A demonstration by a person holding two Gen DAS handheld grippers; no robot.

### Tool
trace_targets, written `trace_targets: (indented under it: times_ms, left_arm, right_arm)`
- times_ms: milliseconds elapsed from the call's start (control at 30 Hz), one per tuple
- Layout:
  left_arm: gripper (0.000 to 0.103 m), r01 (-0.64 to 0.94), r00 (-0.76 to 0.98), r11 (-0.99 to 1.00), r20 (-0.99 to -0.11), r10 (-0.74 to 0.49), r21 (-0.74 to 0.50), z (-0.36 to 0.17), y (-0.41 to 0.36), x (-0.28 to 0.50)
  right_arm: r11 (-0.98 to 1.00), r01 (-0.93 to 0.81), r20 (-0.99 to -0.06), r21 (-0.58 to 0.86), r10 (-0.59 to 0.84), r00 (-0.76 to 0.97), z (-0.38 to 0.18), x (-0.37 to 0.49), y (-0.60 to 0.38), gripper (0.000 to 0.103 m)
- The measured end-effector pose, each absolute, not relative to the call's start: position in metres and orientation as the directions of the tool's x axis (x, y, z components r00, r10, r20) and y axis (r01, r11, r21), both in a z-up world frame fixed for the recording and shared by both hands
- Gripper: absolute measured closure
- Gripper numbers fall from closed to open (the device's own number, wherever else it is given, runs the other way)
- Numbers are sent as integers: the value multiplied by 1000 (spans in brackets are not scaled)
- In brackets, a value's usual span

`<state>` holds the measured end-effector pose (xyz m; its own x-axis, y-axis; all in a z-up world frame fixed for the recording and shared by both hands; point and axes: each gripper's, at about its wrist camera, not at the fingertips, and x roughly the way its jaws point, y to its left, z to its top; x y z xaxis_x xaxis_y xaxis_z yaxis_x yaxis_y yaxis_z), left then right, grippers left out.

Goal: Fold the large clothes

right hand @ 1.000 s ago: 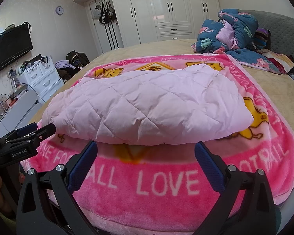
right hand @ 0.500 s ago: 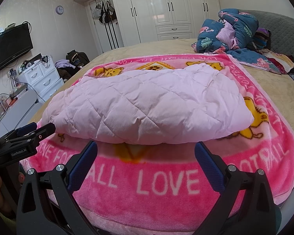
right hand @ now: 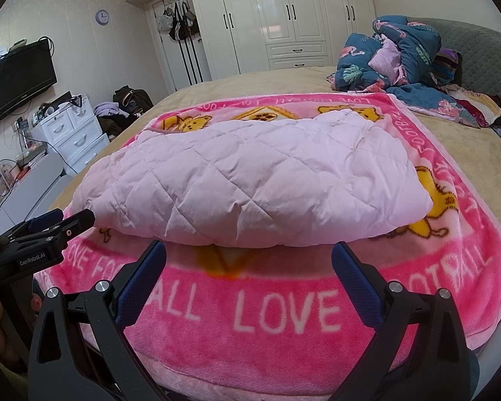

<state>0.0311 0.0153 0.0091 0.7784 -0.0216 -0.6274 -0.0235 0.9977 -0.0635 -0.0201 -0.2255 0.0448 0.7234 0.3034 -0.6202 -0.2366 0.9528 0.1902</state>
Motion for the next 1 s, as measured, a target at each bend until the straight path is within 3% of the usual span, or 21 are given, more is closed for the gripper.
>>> trace_targets:
  times_ms: [567, 900, 1000]
  left_arm:
    - [9, -10, 774, 997, -632, -43, -80, 8, 14, 30]
    - [9, -81, 738, 994, -675, 10, -74, -5, 34, 35]
    - [9, -169, 727, 984, -682, 81, -64, -7, 69, 50]
  right_arm:
    - [955, -233, -624, 183, 296, 723, 46, -20, -226, 4]
    - [967, -185, -612, 172, 252, 750, 50, -23, -239, 4]
    - [980, -100, -593, 169, 183, 784, 53, -27, -270, 4]
